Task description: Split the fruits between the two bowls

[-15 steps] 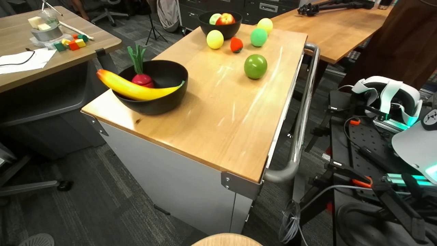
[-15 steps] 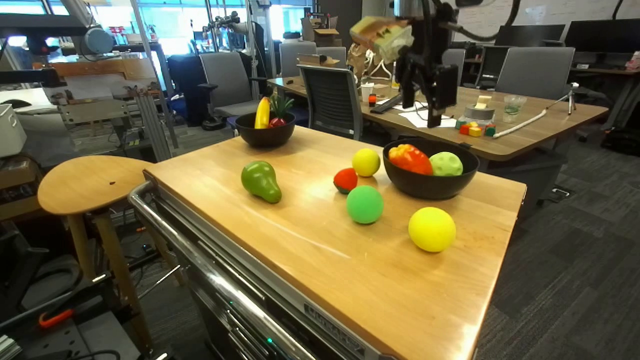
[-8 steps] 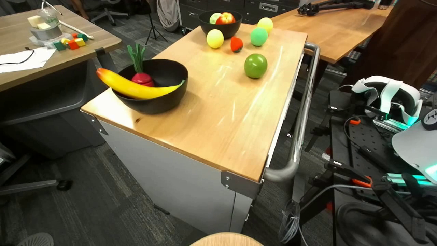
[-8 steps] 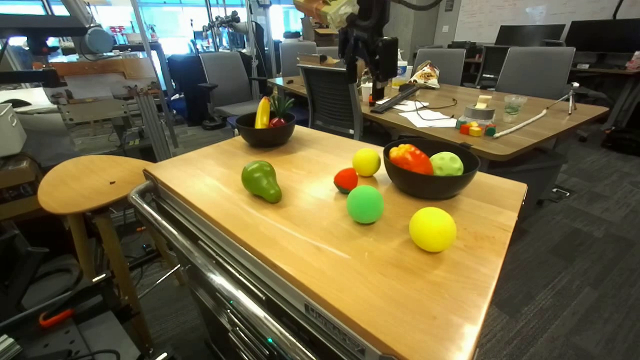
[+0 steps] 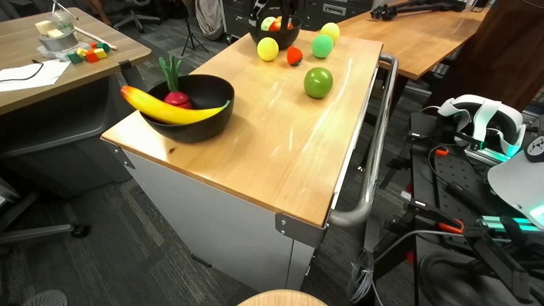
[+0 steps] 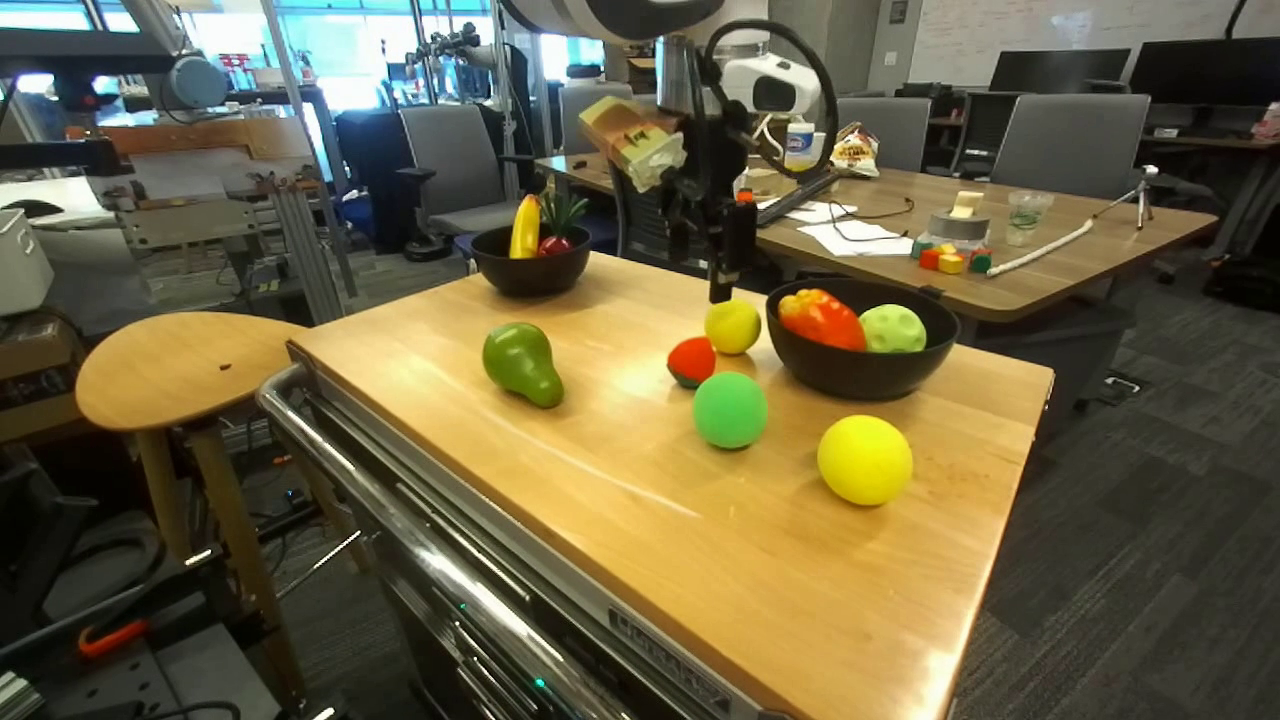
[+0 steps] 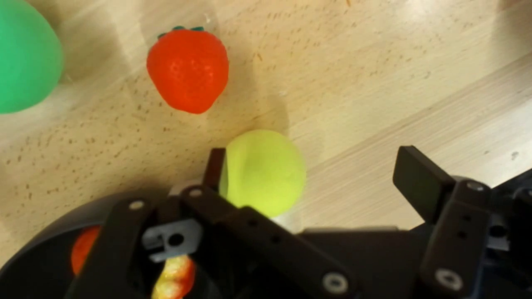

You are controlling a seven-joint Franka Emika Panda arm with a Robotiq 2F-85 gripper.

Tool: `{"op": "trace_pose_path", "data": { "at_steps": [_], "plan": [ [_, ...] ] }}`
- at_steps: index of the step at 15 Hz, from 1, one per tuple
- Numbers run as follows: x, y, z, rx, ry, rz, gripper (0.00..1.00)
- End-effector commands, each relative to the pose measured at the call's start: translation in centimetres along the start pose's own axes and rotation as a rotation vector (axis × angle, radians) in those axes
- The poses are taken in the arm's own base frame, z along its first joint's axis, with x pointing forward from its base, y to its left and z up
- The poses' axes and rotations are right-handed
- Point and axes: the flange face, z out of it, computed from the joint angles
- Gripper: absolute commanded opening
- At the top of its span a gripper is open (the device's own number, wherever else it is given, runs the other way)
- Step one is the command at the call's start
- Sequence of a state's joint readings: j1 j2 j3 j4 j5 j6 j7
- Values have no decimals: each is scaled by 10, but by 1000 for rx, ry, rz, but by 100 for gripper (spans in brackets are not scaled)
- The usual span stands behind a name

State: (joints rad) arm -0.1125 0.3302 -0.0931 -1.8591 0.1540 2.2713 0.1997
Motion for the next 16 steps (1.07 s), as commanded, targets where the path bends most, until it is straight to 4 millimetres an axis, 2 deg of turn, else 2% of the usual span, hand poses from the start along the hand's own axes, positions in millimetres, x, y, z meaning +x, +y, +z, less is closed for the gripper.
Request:
{"op": "trace_pose_path", "data": {
  "at_steps": [1,7,8,10,13,14,16],
  "plan": [
    [2,3,10,-7,43,28,100],
    [9,16,36,-46,102,39,100],
    [11,17,39,-46,106,42,75],
    [12,19,44,-41,106,37,71],
    [11,19,43,-36,115,26,45],
    [10,19,37,-30,120,23,37],
    [4,18,15,-20,121,4,31]
  ]
}}
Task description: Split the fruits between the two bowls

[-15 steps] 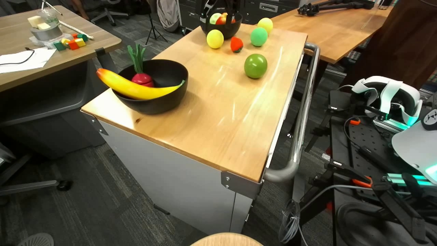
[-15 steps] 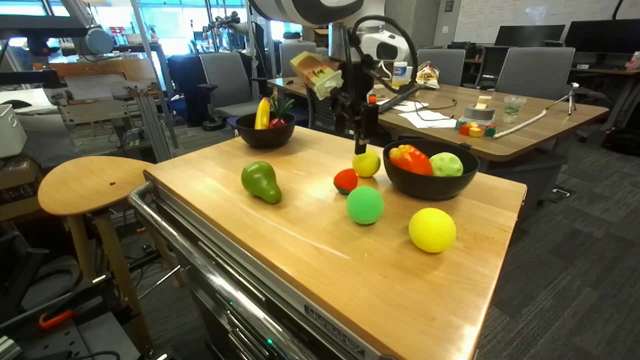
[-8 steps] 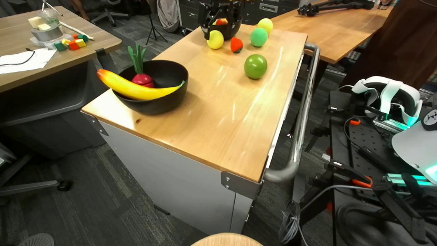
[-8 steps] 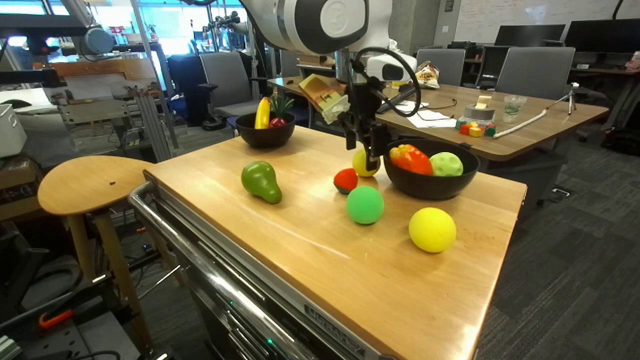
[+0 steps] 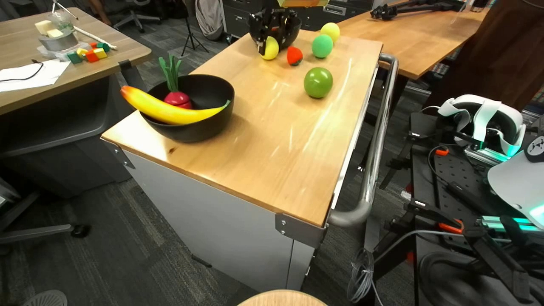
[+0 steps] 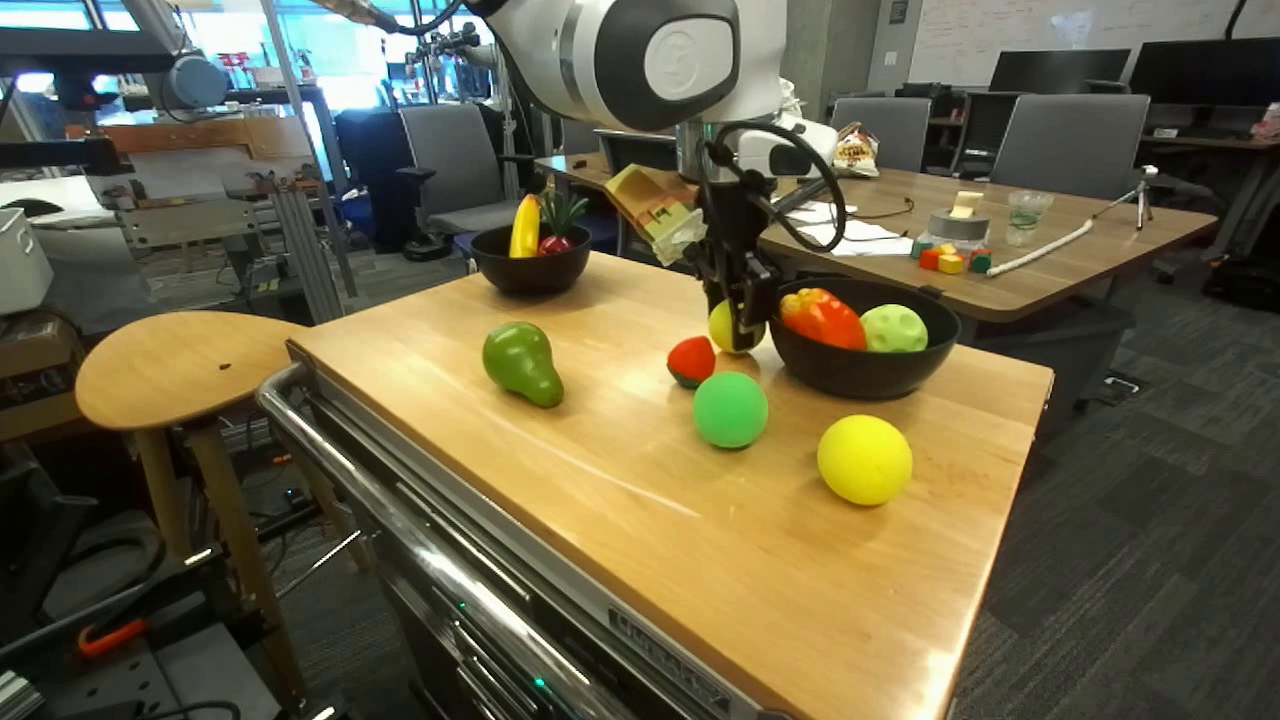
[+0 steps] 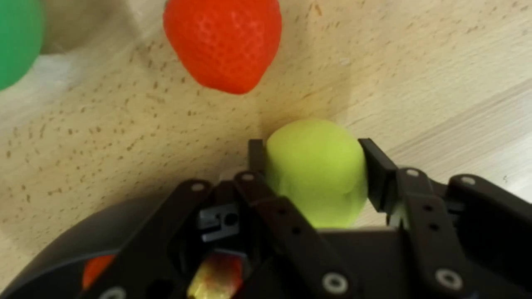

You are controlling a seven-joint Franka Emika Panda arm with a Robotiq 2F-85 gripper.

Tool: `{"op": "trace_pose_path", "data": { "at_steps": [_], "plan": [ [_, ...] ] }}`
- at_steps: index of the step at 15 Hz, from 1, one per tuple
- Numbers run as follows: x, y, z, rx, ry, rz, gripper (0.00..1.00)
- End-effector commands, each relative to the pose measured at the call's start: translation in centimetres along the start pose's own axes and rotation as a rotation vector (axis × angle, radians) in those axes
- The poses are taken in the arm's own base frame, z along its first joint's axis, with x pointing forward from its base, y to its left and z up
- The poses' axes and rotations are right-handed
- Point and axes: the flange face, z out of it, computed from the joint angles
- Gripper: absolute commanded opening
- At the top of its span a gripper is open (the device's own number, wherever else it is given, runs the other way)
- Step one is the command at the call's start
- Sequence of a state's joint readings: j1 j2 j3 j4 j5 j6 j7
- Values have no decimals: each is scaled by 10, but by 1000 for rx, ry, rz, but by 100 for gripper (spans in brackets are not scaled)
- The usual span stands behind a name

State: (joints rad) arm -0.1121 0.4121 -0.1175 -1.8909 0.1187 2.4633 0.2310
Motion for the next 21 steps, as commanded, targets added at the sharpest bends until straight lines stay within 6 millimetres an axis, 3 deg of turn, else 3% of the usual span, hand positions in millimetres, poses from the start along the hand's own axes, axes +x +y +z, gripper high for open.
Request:
{"op": "trace_pose_path", "data": {
  "at_steps": [1,5,7,8,10,14,17,19,20,21],
  "plan": [
    [-5,-2,-46,38,58,-50,28],
    [3,1,-142,189,179,-40,25],
    [16,13,-169,217,209,12,25],
    [25,22,-172,215,232,47,25],
    [39,40,-162,204,231,108,25],
    [56,67,-108,162,200,198,25],
    [65,71,-75,150,194,227,25],
    [68,68,-65,147,200,228,25],
    [70,67,-63,148,203,229,73],
    [71,65,-62,147,207,228,76]
  ]
}}
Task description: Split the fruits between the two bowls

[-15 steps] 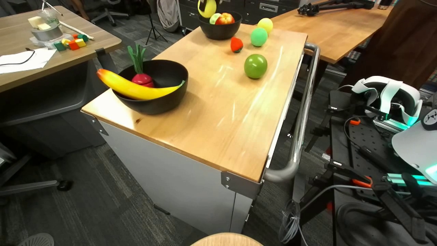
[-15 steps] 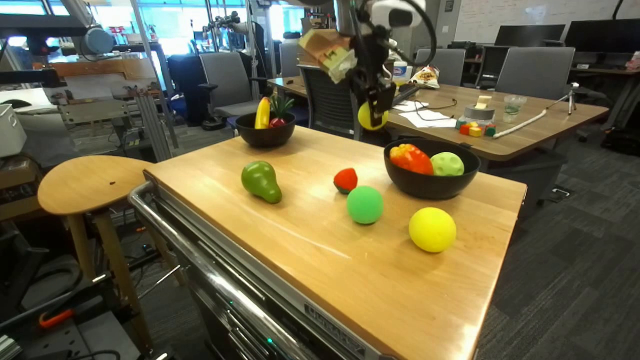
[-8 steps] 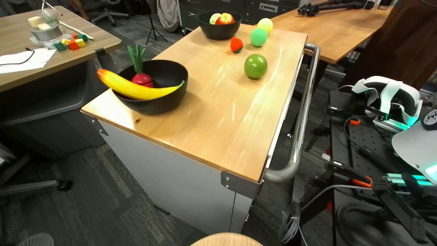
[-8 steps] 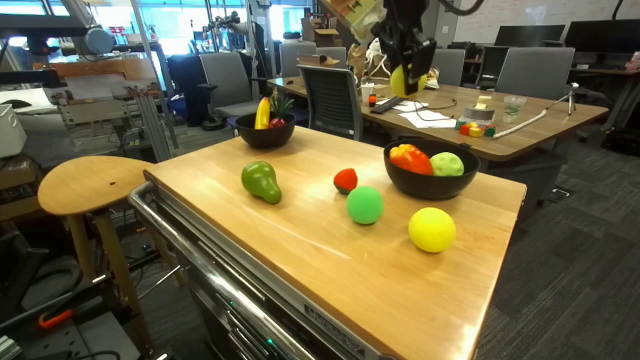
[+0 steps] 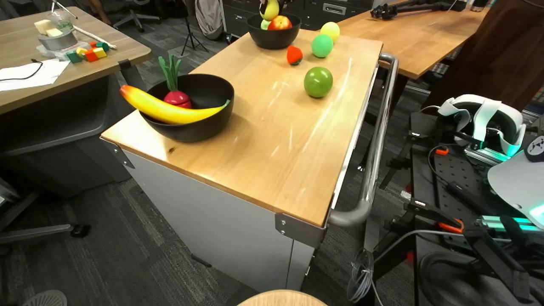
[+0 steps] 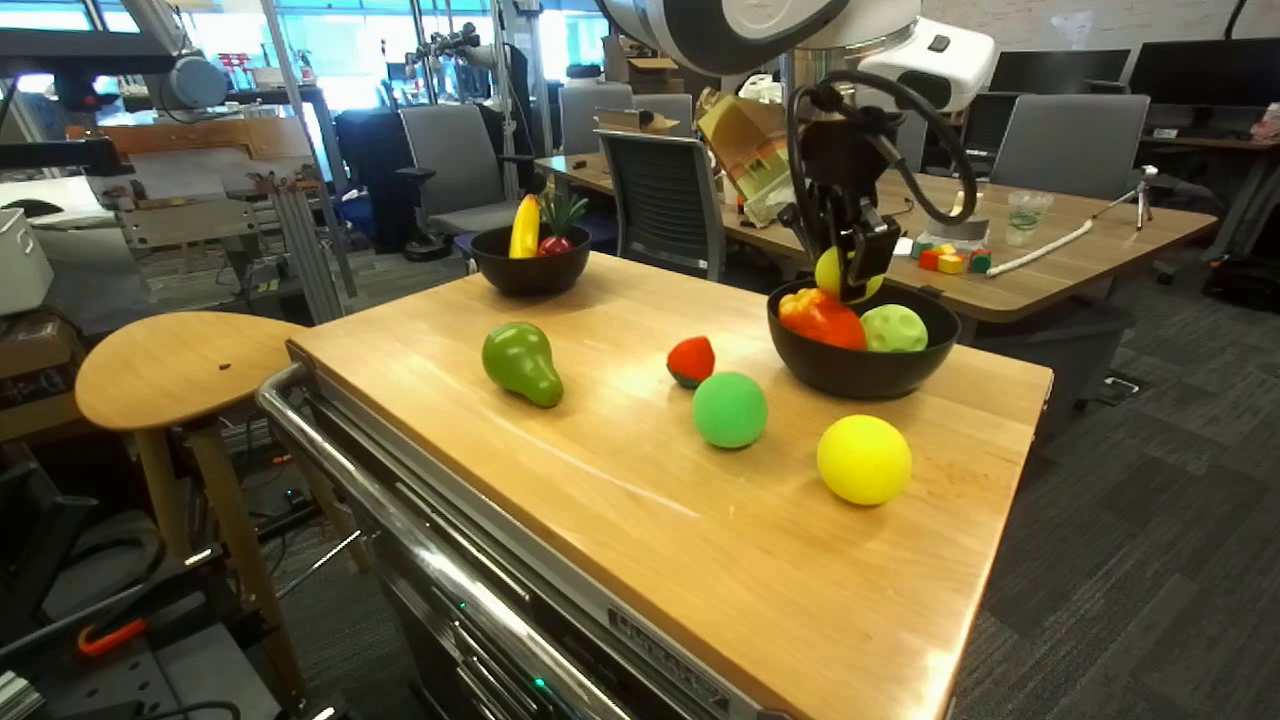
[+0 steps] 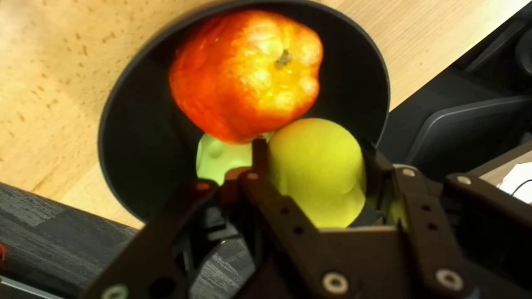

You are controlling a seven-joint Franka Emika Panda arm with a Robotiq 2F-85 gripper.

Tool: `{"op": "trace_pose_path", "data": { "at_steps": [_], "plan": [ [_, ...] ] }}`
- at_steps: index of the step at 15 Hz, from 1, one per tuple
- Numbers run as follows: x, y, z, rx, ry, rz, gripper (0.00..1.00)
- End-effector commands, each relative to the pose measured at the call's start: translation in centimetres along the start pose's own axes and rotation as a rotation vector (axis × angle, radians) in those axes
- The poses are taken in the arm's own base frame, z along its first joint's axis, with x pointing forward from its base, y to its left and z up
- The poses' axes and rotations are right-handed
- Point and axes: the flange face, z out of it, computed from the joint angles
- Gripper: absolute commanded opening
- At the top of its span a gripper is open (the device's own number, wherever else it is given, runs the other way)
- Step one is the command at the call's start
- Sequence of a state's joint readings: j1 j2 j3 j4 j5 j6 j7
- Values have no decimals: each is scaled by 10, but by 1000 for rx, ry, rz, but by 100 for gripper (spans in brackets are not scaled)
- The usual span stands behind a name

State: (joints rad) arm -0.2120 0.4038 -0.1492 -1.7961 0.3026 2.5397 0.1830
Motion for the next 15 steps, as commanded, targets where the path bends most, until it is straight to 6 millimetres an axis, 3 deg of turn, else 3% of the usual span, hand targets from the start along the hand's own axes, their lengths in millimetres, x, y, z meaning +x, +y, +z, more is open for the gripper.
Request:
{"op": "trace_pose_path", "data": {
  "at_steps": [1,3,8,12,13,15],
  "plan": [
    [11,-11,-5,23,29,14,82],
    [3,-14,-16,17,-5,-12,98],
    [-45,-29,-59,44,-215,-179,100],
    [-81,-41,-52,-94,-383,-316,100],
    [-65,-38,-53,-51,-340,-253,100],
    [-77,-43,-47,-82,-374,-290,100]
  ]
}}
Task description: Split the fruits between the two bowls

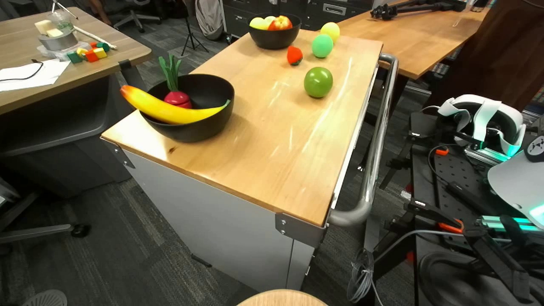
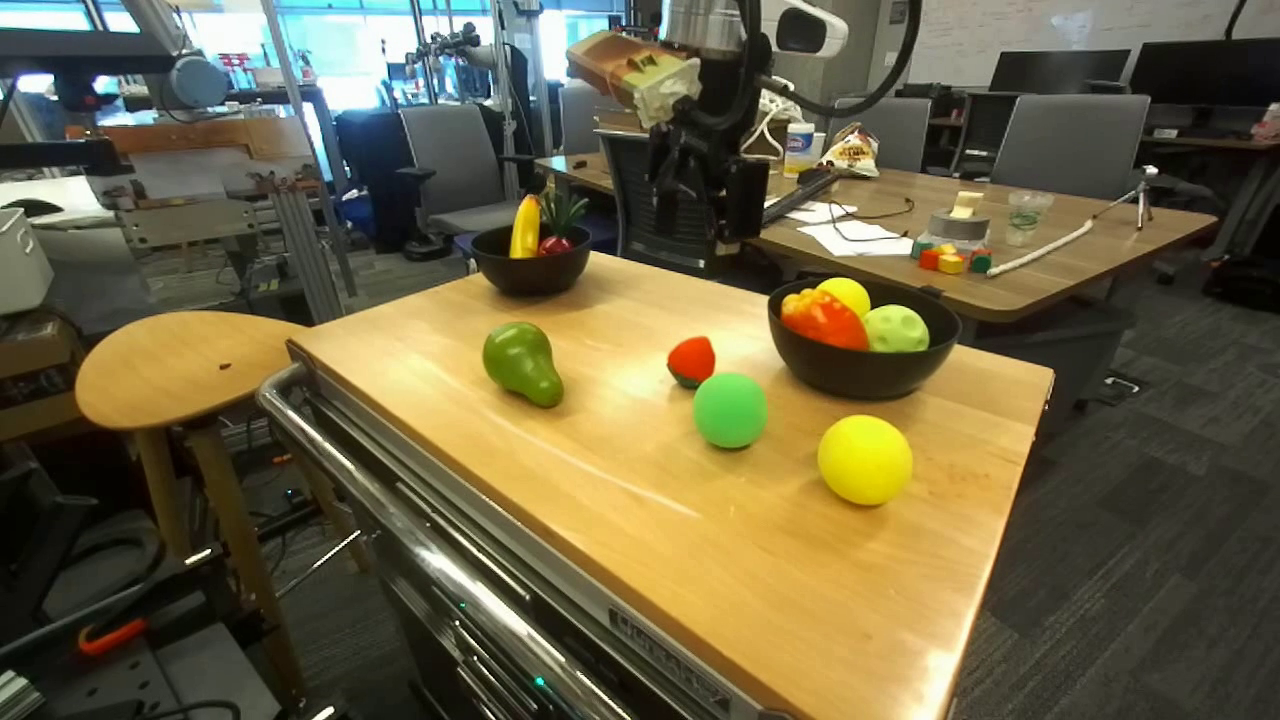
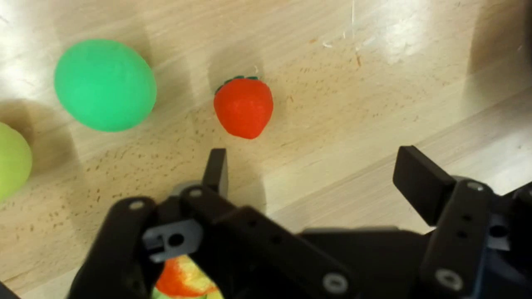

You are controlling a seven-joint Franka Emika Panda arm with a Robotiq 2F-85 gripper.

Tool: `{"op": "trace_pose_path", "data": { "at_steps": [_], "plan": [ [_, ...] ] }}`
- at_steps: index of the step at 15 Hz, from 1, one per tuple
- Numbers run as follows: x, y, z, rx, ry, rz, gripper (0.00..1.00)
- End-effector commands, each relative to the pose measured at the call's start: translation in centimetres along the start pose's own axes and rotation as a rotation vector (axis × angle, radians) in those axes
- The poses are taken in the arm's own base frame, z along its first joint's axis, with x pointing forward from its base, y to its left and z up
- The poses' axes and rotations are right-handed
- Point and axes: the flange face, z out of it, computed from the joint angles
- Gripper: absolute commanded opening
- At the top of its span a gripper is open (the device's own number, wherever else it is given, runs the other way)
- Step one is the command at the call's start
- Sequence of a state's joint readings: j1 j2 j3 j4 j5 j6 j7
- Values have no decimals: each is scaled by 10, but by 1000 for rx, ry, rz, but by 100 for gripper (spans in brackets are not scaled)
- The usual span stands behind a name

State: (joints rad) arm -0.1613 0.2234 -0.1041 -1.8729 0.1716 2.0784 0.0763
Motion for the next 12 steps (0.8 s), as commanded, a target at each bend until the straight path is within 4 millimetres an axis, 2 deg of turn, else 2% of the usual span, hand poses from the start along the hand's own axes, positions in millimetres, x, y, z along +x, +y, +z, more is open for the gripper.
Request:
{"op": "trace_pose_path", "data": {
  "at_steps": [1,5,12],
  "plan": [
    [2,1,4,18,21,-6,100],
    [9,7,28,-5,70,-39,100],
    [5,15,72,-42,18,-39,100]
  ]
}}
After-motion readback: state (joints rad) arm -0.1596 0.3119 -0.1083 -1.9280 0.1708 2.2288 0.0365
